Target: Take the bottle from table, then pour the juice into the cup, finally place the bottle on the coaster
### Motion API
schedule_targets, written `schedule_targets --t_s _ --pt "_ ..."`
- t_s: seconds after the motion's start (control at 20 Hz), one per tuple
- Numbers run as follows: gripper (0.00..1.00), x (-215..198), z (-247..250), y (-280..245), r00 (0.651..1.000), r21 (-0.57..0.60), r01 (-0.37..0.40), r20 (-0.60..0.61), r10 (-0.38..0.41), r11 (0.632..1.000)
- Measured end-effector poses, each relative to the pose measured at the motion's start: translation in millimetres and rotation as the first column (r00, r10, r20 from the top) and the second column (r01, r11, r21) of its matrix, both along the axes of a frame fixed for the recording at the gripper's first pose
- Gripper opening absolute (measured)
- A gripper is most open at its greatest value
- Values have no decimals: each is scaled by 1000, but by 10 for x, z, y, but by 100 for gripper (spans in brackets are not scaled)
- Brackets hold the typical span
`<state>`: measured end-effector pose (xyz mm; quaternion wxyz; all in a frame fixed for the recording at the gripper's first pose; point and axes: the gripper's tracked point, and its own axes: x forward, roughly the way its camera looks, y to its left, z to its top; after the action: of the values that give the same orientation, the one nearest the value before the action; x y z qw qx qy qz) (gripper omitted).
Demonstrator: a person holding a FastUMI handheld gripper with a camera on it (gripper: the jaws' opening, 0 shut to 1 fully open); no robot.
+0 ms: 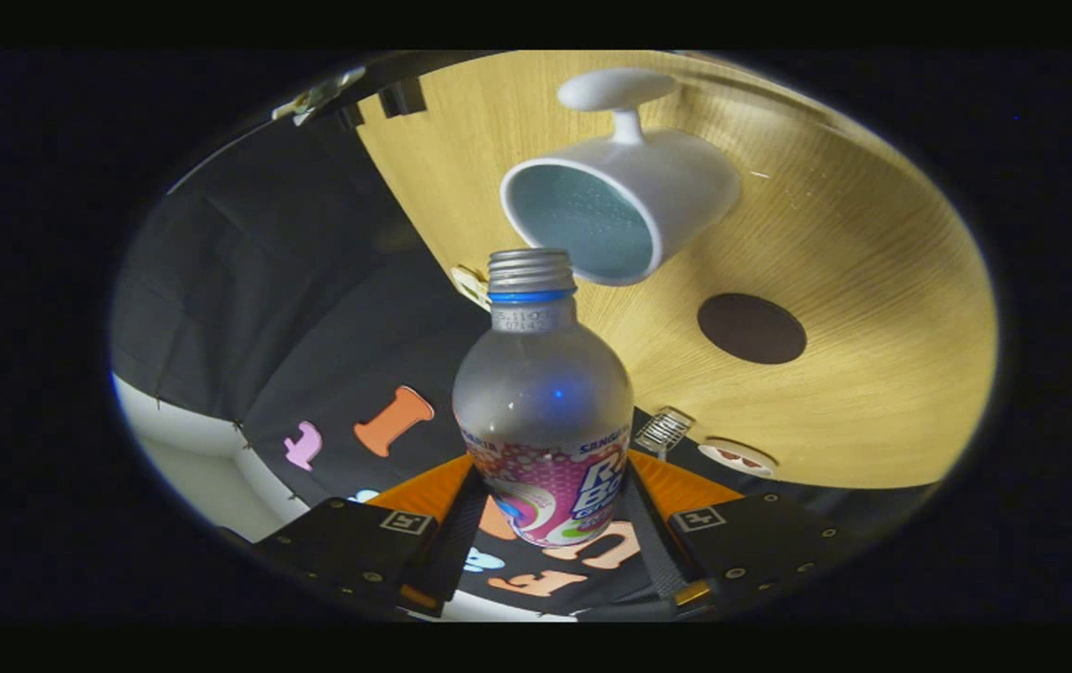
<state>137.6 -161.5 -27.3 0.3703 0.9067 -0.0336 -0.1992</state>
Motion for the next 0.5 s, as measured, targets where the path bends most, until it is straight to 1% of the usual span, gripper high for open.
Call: schedule_targets --t_s 0.05,0.15,0.2,0.3,0.35,0.4,0.45,0.5 --pt "78 11 -24 36 999 -73 -39 -19 38 997" --pt "78 -4 -213 69 988 -225 -123 -120 98 967" --pt "78 -19 -267 70 980 -281 -156 -162 113 947" --pt "77 -23 -334 178 966 -348 -220 -208 153 911" --pt "77 -17 -417 260 953 -386 -265 -244 179 884" --pt "77 -12 -496 327 935 -433 -317 -293 201 844" --pt "77 -23 -559 374 915 -483 -365 -343 211 796" --pt "78 -35 -590 436 893 -529 -415 -394 218 740"
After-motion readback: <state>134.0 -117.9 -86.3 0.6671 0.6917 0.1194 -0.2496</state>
